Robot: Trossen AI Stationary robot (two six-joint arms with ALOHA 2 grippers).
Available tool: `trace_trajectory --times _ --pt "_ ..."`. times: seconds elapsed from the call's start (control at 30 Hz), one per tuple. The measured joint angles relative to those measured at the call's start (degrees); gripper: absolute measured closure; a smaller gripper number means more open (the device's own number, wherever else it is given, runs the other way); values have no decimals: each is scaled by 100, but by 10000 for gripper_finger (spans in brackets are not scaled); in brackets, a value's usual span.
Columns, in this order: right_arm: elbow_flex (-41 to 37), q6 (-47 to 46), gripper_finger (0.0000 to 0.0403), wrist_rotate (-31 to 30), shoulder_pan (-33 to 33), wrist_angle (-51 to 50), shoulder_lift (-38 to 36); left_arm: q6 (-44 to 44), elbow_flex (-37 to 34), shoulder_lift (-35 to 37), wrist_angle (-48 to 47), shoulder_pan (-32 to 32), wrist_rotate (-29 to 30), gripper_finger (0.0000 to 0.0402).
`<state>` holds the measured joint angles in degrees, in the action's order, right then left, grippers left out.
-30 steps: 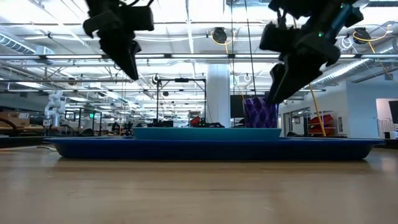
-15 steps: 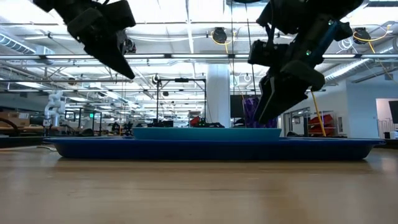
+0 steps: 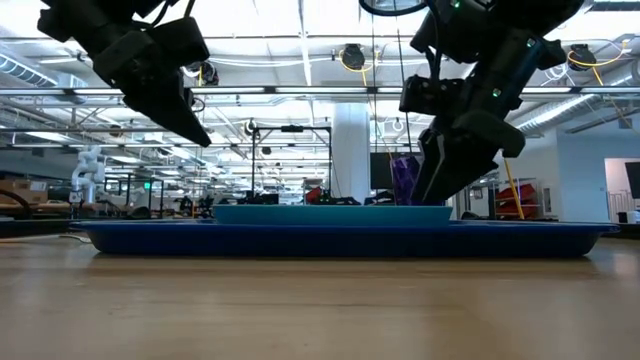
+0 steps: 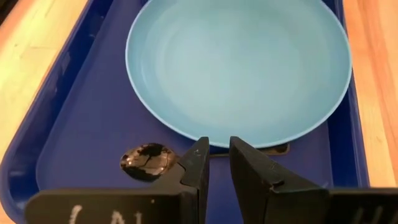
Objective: Pick and place plate/cup/fork/spoon on tray
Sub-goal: Put the light blue plate on the blue serving tray to the bottom left of the violet glass
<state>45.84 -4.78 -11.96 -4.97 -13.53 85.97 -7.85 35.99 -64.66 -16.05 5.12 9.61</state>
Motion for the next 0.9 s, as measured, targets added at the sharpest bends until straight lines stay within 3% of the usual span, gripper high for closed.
trace_trajectory --times 0.33,0.57,0.9 --pt "0 101 131 -47 4 -302 -2 -46 0 -2 -14 1 48 335" --pt "0 122 131 -597 4 -409 -2 -110 0 -2 -16 1 47 335" --pt "0 111 131 -894 4 -438 -2 -165 0 -2 -22 59 49 335"
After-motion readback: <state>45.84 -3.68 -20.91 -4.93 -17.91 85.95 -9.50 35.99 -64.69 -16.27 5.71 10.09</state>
